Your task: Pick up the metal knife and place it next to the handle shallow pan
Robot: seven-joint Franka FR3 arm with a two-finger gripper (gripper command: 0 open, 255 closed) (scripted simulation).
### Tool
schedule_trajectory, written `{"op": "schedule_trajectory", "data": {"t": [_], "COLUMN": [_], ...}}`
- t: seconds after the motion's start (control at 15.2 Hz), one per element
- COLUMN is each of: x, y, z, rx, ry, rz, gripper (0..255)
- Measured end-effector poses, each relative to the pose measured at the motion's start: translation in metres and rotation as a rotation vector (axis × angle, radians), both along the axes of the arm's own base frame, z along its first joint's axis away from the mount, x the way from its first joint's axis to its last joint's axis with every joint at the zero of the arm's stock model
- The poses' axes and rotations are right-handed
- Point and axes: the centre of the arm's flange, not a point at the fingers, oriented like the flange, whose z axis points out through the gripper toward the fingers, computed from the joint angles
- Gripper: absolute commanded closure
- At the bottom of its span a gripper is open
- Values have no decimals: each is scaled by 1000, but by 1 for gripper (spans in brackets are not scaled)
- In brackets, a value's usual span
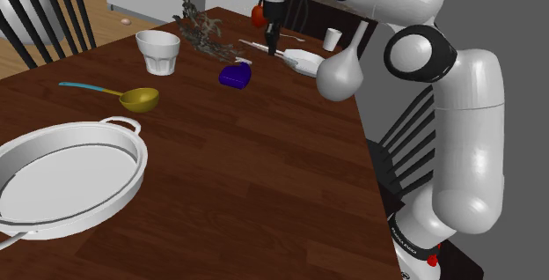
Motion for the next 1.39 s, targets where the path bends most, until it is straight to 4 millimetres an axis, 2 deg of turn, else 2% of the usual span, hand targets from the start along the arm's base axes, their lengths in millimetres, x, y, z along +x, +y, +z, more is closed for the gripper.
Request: {"op": "schedule_trajectory", "data": {"t": [0.4, 1.25, 1.39], "x": [10, 10, 11], "y": [-8, -8, -8], "z": [-28, -99, -102], "rx": [-1, -1, 0], "ry": [0, 0, -3], "rz": [0, 0, 0], "gripper": [255, 255, 255]}}
